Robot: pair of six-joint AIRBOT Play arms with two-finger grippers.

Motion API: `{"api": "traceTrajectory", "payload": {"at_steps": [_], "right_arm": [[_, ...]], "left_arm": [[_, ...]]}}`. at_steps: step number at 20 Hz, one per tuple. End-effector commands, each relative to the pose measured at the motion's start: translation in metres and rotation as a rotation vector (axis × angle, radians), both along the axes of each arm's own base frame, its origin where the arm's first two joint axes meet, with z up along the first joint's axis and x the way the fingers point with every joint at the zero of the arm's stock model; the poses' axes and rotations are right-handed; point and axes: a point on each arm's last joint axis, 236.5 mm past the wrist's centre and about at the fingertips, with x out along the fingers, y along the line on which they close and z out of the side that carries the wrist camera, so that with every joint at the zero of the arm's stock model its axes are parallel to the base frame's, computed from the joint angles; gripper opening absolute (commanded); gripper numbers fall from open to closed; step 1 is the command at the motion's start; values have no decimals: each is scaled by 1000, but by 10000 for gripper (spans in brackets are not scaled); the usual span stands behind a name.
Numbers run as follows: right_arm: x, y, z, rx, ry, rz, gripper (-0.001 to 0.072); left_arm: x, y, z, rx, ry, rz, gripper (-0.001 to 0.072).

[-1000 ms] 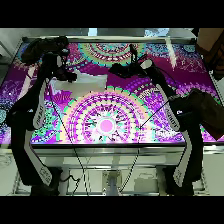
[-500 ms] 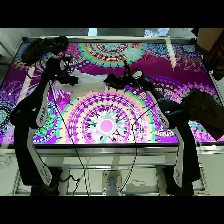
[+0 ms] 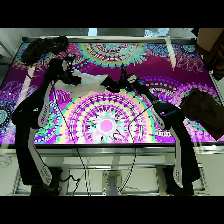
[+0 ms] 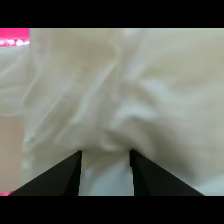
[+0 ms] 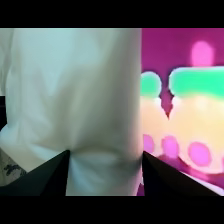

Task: Fold the shirts.

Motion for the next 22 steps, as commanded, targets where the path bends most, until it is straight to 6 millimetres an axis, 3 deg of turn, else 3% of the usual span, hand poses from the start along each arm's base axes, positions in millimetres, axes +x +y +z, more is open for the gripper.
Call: {"api": "traceTrajectory", "payload": {"at_steps": [1,5,7,9,10,13,16,19,22], "right_arm": [[-2,20,-1,49,4,-24,482],[-4,39,10,91,-39,-16,429],[-5,43,12,90,-61,-6,277],[-4,48,18,103,-101,6,74],[-4,49,22,117,-114,9,27],[0,47,32,131,-155,21,26],[5,34,46,122,-181,36,25],[14,9,69,63,-253,61,24],[20,-28,101,-41,-341,104,24]], "left_arm": [[0,-10,0,-6,-6,-23,333],[0,-12,0,-10,-5,-24,333],[0,-13,0,-17,-4,-24,333],[0,-13,1,-17,-4,-24,334],[0,-13,1,-15,-5,-25,334],[1,-12,7,-13,-10,-25,335],[12,-13,31,-11,-65,-38,334],[18,-13,56,-12,-121,-42,334],[19,-4,76,24,-159,-40,335]]}}
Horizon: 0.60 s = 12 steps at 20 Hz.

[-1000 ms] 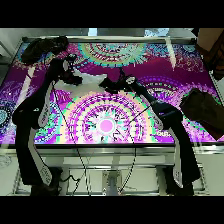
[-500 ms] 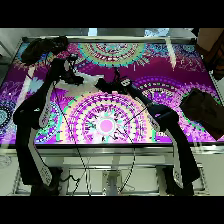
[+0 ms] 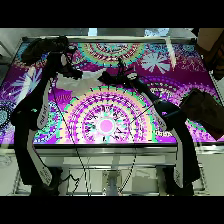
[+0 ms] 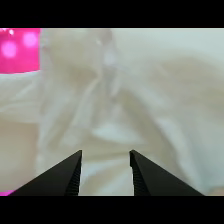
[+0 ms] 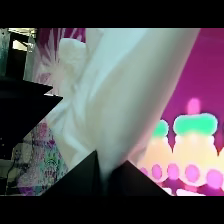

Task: Fold the shirts.

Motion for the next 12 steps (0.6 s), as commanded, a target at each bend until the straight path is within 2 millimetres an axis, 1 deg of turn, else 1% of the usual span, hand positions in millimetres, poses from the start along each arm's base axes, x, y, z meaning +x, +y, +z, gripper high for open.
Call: {"api": "traceTrajectory", "payload": {"at_steps": [1,3,6,9,11,12], "right_arm": [[4,-45,33,-140,-102,38,24],[5,-78,54,-210,-122,36,24],[8,-139,85,-323,-141,-16,24],[6,-210,126,-412,-164,-96,24],[-1,-258,152,-472,-179,-146,24],[-7,-285,163,-503,-169,-184,24]], "left_arm": [[3,7,26,27,-52,2,335],[2,7,35,23,-67,2,334],[-1,7,41,20,-64,4,334],[-7,8,41,21,-39,8,335],[-10,7,40,19,-29,8,335],[-11,7,40,17,-24,8,335]]}}
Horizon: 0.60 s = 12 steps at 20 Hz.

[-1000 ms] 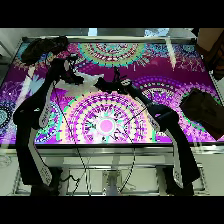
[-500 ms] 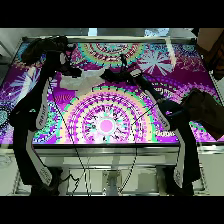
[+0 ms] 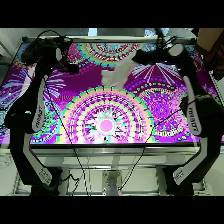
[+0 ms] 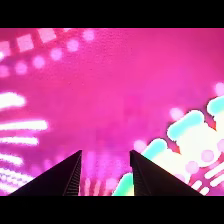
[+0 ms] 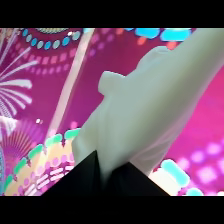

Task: Fold the shirts.

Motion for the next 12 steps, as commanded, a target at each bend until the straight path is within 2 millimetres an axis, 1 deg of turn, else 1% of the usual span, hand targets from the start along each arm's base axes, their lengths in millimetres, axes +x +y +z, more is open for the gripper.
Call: {"api": "traceTrajectory", "payload": {"at_steps": [1,3,5,7,9,11,12], "right_arm": [[-24,-98,35,-143,16,-132,24],[-48,-151,44,-224,66,-198,24],[-80,-203,42,-328,149,-261,24],[-115,-252,37,-407,259,-327,24],[-155,-283,31,-432,384,-359,24],[-196,-298,27,-429,506,-335,24],[-213,-304,27,-423,551,-336,24]], "left_arm": [[-6,-1,0,-6,22,1,334],[-6,-4,-1,-21,25,-1,334],[-6,-6,-1,-30,24,-2,334],[-6,-6,-1,-30,25,-3,334],[-6,-6,0,-30,24,-3,334],[-6,-6,0,-30,23,-3,335],[-6,-6,0,-30,23,-3,334]]}}
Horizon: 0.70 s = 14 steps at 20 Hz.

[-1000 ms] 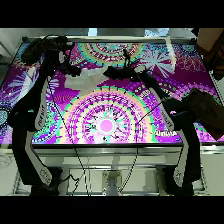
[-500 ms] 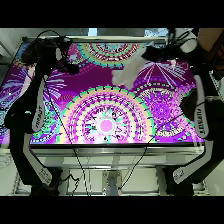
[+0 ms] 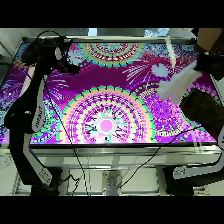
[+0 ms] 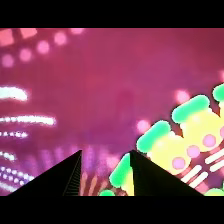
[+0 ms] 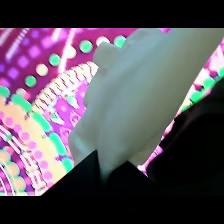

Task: Fold the shirts.

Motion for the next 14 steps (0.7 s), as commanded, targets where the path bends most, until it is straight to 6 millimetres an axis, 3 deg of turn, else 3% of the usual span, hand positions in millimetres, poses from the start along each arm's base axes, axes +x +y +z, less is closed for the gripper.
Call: {"api": "traceTrajectory", "payload": {"at_steps": [1,4,9,13,14], "right_arm": [[-74,-38,0,6,187,-75,24],[-103,-82,12,-71,192,-198,24],[-166,-160,11,-158,274,-448,23],[-194,-186,12,-132,265,-540,26],[-195,-192,12,-122,242,-555,77]], "left_arm": [[0,-1,1,-3,-1,0,335],[0,-1,1,-4,-1,0,335],[3,-1,2,-4,-14,-2,335],[6,-4,4,-18,-31,-3,334],[6,-5,4,-23,-32,-4,335]]}}
